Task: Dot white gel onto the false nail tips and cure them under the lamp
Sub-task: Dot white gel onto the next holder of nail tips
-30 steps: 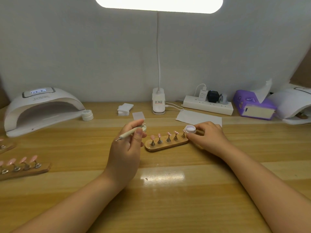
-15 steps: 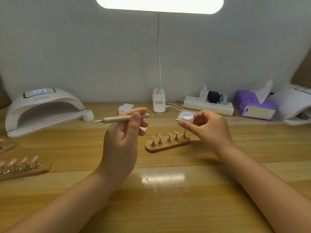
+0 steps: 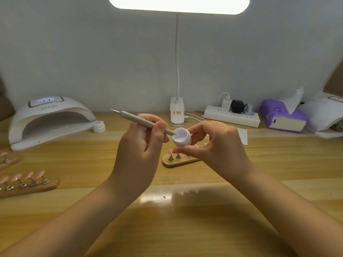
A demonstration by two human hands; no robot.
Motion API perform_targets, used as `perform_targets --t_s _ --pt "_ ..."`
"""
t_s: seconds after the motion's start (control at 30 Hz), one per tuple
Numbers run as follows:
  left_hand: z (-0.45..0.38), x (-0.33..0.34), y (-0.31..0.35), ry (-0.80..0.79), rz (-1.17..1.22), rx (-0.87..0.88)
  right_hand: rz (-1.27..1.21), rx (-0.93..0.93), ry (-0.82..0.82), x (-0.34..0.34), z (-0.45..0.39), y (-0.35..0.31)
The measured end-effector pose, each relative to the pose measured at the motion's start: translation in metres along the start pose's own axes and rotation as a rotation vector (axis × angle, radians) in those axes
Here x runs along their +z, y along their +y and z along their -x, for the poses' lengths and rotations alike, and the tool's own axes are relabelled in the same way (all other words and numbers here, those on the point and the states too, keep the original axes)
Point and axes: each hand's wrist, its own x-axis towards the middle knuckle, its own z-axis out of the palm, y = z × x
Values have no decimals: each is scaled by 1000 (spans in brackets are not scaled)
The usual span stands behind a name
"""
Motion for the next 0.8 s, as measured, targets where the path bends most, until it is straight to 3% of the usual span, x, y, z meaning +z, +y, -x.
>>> perform_targets --t_s 0.8 --pt "0 0 1 36 -54 30 13 -29 -30 -3 1 -8"
